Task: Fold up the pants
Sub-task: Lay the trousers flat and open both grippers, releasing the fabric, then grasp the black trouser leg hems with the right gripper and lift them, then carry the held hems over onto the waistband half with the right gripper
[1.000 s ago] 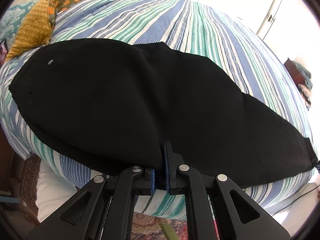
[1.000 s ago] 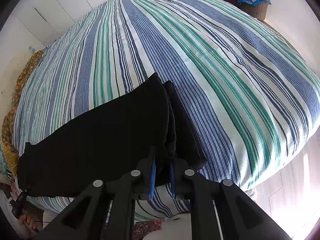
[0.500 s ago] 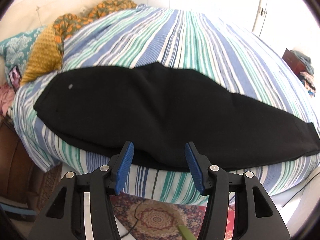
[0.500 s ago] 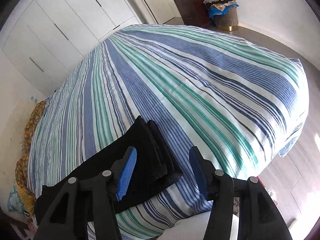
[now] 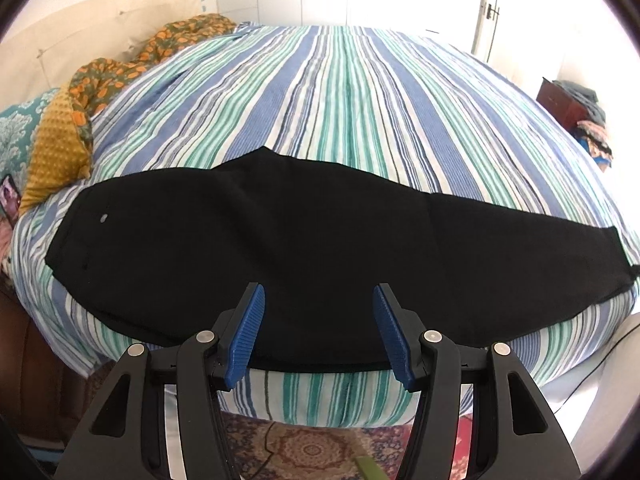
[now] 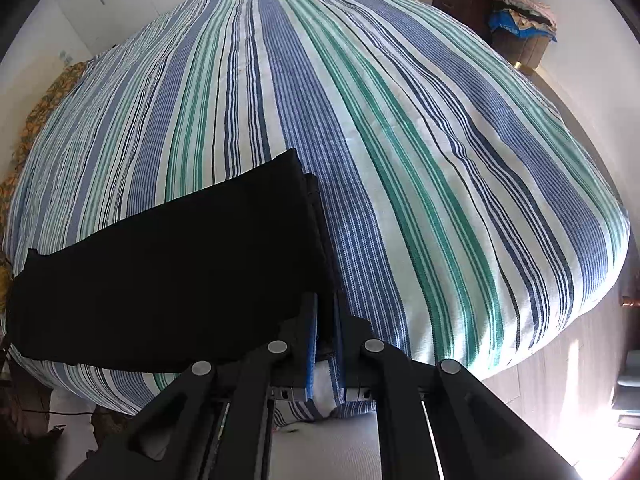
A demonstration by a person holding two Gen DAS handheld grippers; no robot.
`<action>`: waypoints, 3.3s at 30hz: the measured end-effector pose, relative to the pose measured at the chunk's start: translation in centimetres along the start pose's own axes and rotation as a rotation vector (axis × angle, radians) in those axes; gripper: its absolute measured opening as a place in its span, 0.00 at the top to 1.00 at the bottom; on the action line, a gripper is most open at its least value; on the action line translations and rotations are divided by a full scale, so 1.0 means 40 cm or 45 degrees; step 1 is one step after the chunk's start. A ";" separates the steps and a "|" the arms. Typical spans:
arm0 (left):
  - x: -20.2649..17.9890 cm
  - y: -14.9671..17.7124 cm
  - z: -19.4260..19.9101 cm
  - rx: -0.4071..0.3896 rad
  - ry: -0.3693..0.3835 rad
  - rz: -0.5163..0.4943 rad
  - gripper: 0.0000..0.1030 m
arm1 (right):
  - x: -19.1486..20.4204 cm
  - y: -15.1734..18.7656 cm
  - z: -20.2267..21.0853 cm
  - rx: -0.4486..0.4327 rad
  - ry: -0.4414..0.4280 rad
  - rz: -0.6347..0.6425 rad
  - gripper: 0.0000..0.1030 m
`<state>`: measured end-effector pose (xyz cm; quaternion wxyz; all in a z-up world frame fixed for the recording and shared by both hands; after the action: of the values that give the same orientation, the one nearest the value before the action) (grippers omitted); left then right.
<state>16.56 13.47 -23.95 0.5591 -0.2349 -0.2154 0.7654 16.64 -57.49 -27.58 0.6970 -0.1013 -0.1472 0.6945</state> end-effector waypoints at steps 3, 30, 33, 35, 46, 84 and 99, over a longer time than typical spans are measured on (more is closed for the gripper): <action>-0.015 0.001 -0.004 0.009 0.008 -0.022 0.43 | -0.028 0.003 0.017 -0.051 -0.098 -0.158 0.82; -0.064 0.000 -0.010 0.046 -0.024 -0.037 0.36 | -0.007 0.057 0.095 -0.199 -0.738 -0.738 0.47; -0.079 -0.001 0.000 0.026 -0.028 -0.084 0.36 | 0.008 0.053 0.070 -0.168 -0.745 -0.748 0.47; -0.079 -0.006 0.010 0.002 -0.035 -0.097 0.36 | -0.001 0.062 0.043 -0.115 -0.692 -0.790 0.47; -0.041 0.000 -0.002 0.024 -0.039 -0.003 0.33 | -0.051 0.062 -0.003 -0.057 -0.625 -0.952 0.35; 0.055 0.023 -0.015 0.021 -0.023 0.143 0.32 | 0.678 -0.200 0.340 -0.337 -1.837 -0.484 0.84; 0.250 0.022 0.052 -0.032 0.040 0.392 0.17 | 1.358 0.028 -0.033 0.033 -1.003 0.509 0.22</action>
<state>12.02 22.66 -24.01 0.4354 -0.2840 -0.1776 0.8356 15.61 -3.19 -25.69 0.4408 0.1532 -0.3705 0.8031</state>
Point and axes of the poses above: each gripper's, at about its wrist camera, not at the fingertips, and z roughly against the way its jaws point, x to its left, y to its underside, the point moved 10 cm from there along -z, roughly the way its jaws point, and after that the axes turned 11 degrees about z, right-handed, at the moved point
